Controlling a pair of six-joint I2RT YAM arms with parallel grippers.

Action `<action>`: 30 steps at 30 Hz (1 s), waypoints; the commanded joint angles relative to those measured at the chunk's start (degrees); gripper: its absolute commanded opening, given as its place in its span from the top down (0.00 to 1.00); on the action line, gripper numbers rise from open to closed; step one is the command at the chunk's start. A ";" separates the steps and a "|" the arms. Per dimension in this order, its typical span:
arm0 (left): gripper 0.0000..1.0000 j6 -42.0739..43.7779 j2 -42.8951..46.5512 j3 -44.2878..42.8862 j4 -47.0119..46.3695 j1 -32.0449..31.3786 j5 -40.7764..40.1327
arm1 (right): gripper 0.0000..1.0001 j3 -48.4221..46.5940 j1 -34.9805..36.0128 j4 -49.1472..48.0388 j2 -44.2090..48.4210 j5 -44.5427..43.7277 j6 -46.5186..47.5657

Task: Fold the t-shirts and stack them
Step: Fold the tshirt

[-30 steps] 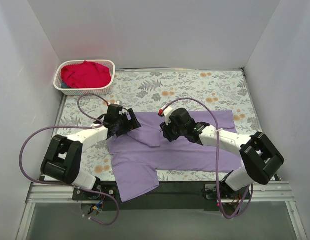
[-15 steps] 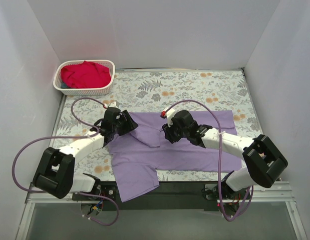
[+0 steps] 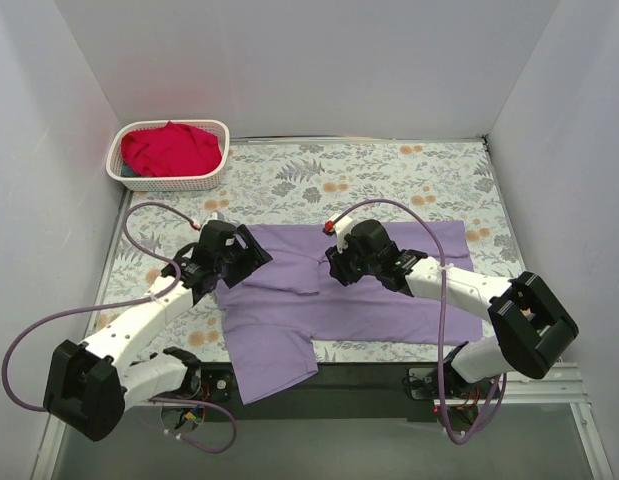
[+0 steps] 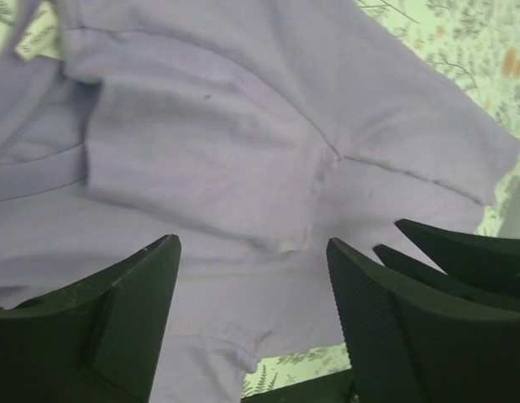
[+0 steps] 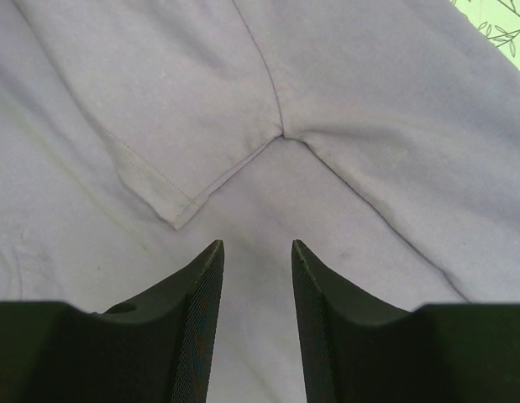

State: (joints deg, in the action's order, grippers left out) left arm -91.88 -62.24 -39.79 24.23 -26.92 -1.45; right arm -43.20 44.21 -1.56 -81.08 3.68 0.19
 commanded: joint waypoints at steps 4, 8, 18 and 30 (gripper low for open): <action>0.25 -0.59 -5.33 4.19 -0.14 0.55 -5.84 | 0.62 0.05 -0.26 -2.39 -0.92 2.99 -2.81; 0.24 1.61 -8.42 5.51 -6.36 0.81 -6.63 | 0.62 -0.48 -0.26 -3.70 -2.94 5.45 -7.38; 0.21 5.13 -12.03 5.42 -10.87 0.99 -7.86 | 0.62 0.22 -0.26 -8.02 -7.07 9.67 -12.05; 0.42 5.31 -10.63 2.88 -11.48 0.81 -2.42 | 0.63 0.48 -0.26 -9.16 -8.48 9.68 -12.40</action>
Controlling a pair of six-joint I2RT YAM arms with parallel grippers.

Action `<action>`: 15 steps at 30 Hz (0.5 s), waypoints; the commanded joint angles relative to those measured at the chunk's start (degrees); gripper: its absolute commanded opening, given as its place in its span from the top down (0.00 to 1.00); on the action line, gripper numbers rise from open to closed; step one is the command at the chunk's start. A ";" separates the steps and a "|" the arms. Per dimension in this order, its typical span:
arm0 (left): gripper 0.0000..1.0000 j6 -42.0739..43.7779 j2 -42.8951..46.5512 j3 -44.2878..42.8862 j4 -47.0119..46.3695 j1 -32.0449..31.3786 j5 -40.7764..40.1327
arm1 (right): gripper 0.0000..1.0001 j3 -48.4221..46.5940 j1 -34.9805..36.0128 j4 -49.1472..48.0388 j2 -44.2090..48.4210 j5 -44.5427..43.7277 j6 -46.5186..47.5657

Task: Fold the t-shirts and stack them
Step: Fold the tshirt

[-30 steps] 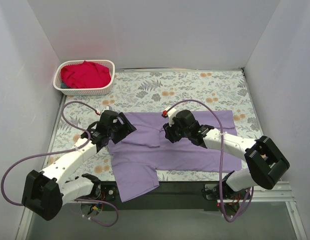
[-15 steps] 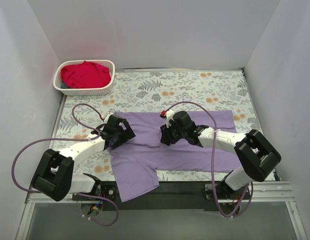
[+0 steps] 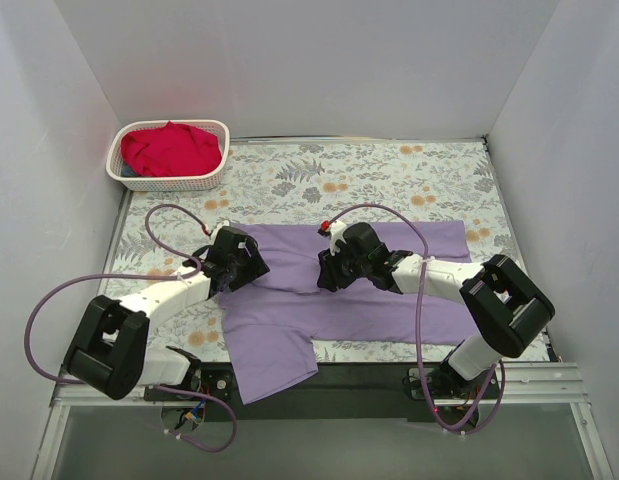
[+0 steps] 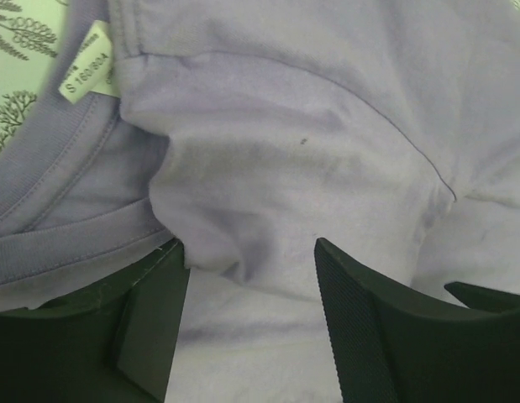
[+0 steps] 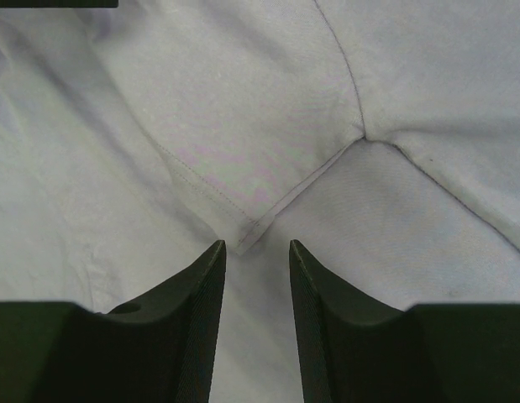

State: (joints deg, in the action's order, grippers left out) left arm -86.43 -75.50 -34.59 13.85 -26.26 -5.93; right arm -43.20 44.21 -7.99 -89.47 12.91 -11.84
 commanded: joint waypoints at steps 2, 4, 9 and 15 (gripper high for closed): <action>0.53 -1.10 5.17 -3.03 -0.66 -0.11 3.82 | 0.64 0.75 -0.26 -2.73 0.35 0.02 -0.29; 0.55 -3.03 6.68 -3.90 1.43 -0.89 4.44 | 0.64 0.92 -0.26 -2.73 1.05 -0.60 -0.12; 0.73 -5.50 11.68 -8.65 8.73 -3.35 3.04 | 0.63 1.63 -0.26 -2.91 2.11 -1.22 0.15; 0.74 -7.52 16.52 -11.64 20.25 -3.80 -2.05 | 0.63 1.63 -0.26 -2.82 2.28 0.45 1.02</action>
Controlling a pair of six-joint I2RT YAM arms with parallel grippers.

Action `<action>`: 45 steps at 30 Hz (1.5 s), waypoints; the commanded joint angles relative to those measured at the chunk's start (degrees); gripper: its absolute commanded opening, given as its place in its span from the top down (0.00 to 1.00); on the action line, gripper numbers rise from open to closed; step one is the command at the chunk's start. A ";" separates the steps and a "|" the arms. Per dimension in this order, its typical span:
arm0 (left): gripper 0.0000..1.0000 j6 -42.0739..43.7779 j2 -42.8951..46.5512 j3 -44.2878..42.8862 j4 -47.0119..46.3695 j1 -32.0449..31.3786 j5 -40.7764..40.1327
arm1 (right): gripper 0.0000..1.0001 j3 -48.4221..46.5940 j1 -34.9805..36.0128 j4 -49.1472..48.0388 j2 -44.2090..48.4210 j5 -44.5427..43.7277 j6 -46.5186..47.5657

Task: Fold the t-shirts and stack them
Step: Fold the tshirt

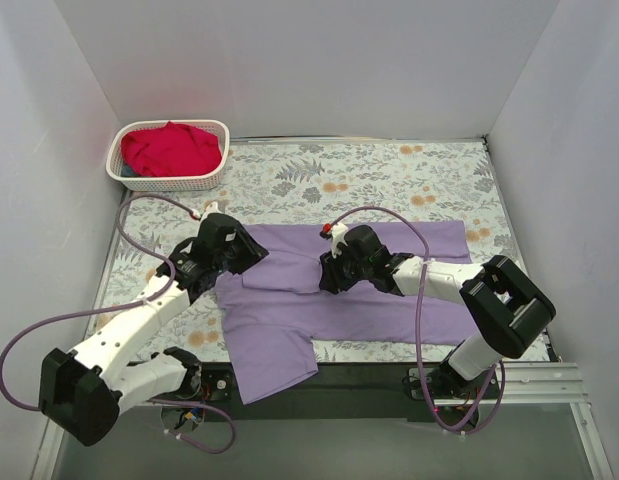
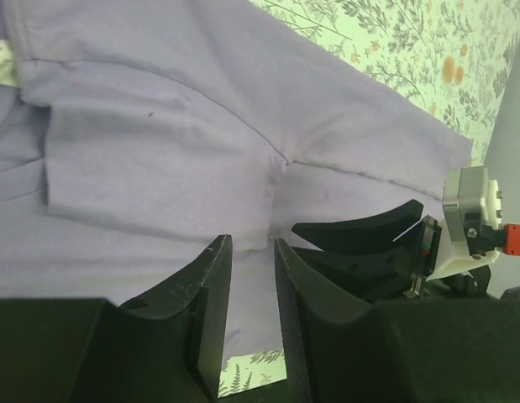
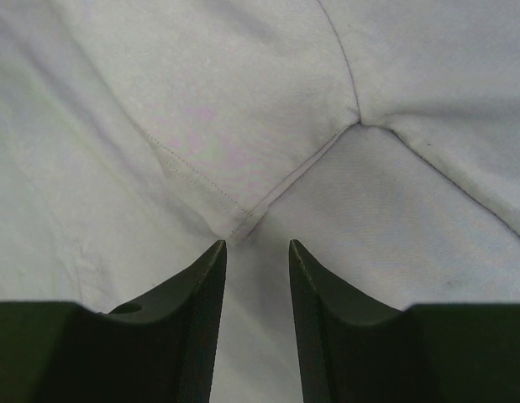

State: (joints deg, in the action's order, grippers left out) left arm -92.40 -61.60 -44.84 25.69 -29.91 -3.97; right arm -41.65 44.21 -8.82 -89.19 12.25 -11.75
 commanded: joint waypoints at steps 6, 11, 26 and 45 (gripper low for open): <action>0.41 -2.34 2.28 4.49 7.63 0.12 -7.37 | 0.63 -1.24 -0.35 -2.34 0.16 2.86 0.24; 0.27 -0.15 -3.59 8.63 -0.64 0.82 -6.93 | 0.63 -2.21 -0.26 -2.96 -1.34 2.87 -2.13; 0.30 6.26 -12.58 6.96 -6.09 1.17 -8.60 | 0.64 -2.82 -0.26 -5.68 -6.00 7.26 -5.48; 0.32 7.50 -13.02 6.87 -6.88 1.17 -7.72 | 0.99 -5.10 -0.52 -6.03 -2.22 6.38 -6.80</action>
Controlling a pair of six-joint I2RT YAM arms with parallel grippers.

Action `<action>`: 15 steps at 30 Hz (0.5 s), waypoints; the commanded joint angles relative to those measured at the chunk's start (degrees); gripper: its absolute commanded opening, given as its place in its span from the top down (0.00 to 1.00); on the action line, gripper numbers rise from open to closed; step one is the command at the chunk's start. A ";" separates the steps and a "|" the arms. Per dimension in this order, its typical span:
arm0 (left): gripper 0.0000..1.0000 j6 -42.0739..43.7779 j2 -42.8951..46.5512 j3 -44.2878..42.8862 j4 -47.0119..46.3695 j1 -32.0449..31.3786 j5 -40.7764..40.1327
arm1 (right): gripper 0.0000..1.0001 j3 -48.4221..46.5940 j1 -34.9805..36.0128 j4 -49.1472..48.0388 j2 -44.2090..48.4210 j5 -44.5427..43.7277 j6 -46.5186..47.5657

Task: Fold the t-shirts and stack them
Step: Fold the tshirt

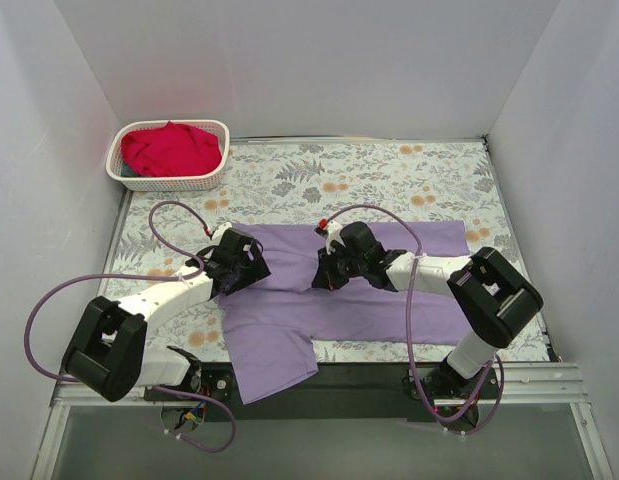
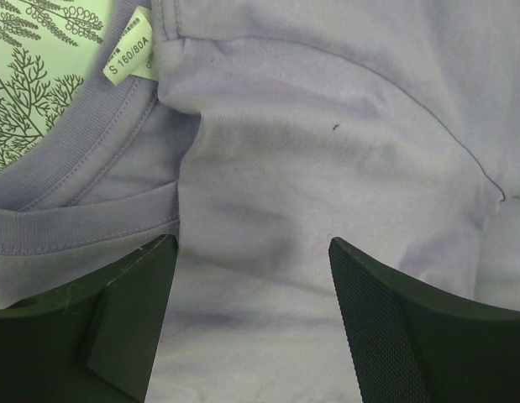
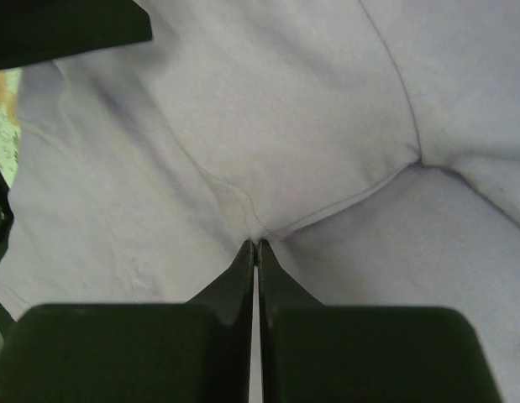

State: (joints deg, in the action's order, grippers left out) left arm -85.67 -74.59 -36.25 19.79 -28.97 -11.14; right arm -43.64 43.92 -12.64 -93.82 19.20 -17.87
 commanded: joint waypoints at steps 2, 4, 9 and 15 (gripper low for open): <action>0.32 0.50 0.14 -1.46 -1.07 0.23 -0.55 | 0.99 -4.26 -0.24 -2.12 2.50 -0.66 -0.76; 0.31 0.24 0.06 -1.28 -1.25 0.23 -0.82 | 0.99 -4.88 -0.42 -2.12 2.24 -0.92 -1.03; 0.31 -0.64 -0.47 -1.19 -1.16 0.23 -1.61 | 0.99 -6.72 -1.64 -2.21 1.71 -3.03 -3.04; 0.30 -1.08 0.93 -1.37 -0.98 0.23 -2.75 | 0.99 -10.41 -3.57 -2.12 0.22 -4.87 -3.75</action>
State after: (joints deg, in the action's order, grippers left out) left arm -86.32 -74.96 -36.25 19.22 -28.97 -11.55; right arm -50.09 41.45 -13.02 -93.27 16.08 -20.51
